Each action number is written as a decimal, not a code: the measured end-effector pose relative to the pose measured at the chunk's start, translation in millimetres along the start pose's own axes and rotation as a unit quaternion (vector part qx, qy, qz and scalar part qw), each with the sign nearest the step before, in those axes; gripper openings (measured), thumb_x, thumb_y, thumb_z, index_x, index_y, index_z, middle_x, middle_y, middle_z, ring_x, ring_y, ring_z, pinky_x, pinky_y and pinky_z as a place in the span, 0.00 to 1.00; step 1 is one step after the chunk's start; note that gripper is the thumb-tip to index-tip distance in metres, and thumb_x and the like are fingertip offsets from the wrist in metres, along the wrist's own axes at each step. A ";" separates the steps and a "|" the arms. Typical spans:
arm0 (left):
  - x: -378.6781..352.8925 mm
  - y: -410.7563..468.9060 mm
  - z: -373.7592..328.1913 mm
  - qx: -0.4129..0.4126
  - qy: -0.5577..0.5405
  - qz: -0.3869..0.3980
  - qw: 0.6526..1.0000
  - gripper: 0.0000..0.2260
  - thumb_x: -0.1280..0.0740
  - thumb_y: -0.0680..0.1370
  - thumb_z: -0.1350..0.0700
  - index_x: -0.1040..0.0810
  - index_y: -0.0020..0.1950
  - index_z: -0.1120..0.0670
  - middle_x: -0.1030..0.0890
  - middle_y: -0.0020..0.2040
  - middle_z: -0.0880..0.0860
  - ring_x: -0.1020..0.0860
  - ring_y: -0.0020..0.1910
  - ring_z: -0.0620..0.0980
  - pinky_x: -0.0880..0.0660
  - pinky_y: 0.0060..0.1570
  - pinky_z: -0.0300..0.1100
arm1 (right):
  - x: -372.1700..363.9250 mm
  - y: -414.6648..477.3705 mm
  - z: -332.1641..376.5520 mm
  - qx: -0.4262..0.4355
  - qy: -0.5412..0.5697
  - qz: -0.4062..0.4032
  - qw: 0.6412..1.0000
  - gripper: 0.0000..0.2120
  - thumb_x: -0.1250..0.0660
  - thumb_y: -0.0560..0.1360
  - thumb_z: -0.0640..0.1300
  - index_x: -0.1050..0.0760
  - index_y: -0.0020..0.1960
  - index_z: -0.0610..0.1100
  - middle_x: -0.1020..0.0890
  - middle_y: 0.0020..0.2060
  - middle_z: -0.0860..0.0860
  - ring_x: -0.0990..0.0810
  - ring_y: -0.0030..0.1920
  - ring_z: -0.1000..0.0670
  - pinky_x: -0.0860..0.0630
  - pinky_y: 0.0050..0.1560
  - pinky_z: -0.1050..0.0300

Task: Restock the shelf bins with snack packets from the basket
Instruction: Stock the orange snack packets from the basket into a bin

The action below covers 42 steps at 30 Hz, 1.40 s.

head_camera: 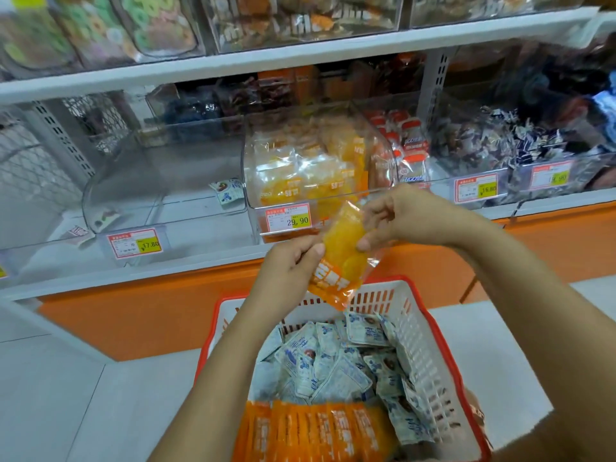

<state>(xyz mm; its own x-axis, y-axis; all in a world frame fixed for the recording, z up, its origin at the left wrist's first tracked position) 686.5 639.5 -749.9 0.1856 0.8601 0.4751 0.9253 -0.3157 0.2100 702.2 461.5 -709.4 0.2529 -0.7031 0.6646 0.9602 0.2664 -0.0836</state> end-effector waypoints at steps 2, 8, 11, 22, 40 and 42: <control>12.1 11.1 -12.5 -0.041 0.040 -0.102 0.993 0.12 0.41 0.82 0.58 0.22 0.58 0.47 0.22 0.45 0.37 0.24 0.44 0.33 0.29 0.44 0.25 | 27.9 1.0 14.2 -0.005 -0.003 -0.044 0.999 0.11 0.22 0.66 0.43 0.22 0.37 0.37 0.21 0.26 0.53 0.27 0.26 0.60 0.31 0.32 0.65; 22.5 54.6 7.2 -0.073 0.240 -0.115 0.961 0.19 0.42 0.81 0.60 0.33 0.73 0.53 0.30 0.71 0.52 0.36 0.72 0.49 0.45 0.71 0.38 | 109.4 21.1 40.4 -0.097 -0.225 -0.296 0.923 0.11 0.27 0.71 0.46 0.21 0.40 0.37 0.22 0.33 0.43 0.23 0.36 0.45 0.30 0.37 0.58; 16.1 57.6 17.5 -0.081 0.251 -0.087 0.961 0.21 0.41 0.81 0.58 0.37 0.75 0.53 0.35 0.74 0.51 0.41 0.74 0.49 0.48 0.74 0.42 | 113.5 42.6 50.6 -0.106 -0.338 -0.337 0.872 0.12 0.33 0.75 0.45 0.21 0.48 0.36 0.23 0.41 0.38 0.22 0.48 0.36 0.27 0.45 0.49; 12.0 62.9 31.8 -0.069 0.193 -0.109 0.973 0.25 0.39 0.79 0.59 0.39 0.76 0.51 0.39 0.73 0.46 0.39 0.71 0.44 0.31 0.67 0.47 | 65.2 142.5 19.2 -0.136 -0.454 -0.206 0.856 0.14 0.39 0.75 0.33 0.23 0.58 0.36 0.20 0.57 0.39 0.21 0.58 0.38 0.24 0.54 0.49; 11.5 68.2 32.3 -0.044 0.147 -0.101 0.983 0.22 0.46 0.80 0.47 0.33 0.73 0.50 0.38 0.74 0.44 0.40 0.73 0.44 0.36 0.70 0.45 | 71.2 199.0 -9.6 -0.068 -0.471 -0.069 0.877 0.16 0.33 0.74 0.40 0.27 0.62 0.40 0.20 0.56 0.39 0.22 0.55 0.40 0.27 0.50 0.52; 11.2 67.3 31.8 -0.041 0.143 -0.101 0.984 0.23 0.47 0.79 0.47 0.34 0.73 0.49 0.38 0.74 0.44 0.41 0.73 0.43 0.36 0.70 0.45 | 69.9 201.8 -8.6 -0.100 -0.464 -0.051 0.879 0.18 0.30 0.73 0.41 0.26 0.61 0.38 0.21 0.58 0.39 0.23 0.58 0.41 0.28 0.51 0.55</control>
<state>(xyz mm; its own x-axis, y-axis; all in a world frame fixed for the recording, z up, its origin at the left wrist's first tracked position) 761.3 640.6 -757.6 -0.1112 0.7639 0.6357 0.9020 -0.1909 0.3872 914.7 460.4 -686.2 0.0490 0.1491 0.9876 0.9973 0.0468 -0.0565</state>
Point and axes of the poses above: each hand's wrist, its own y-axis towards the middle knuckle, its own x-axis out of the back of the hand, z = x × y, the point moved 5 cm from there along y, towards the middle knuckle
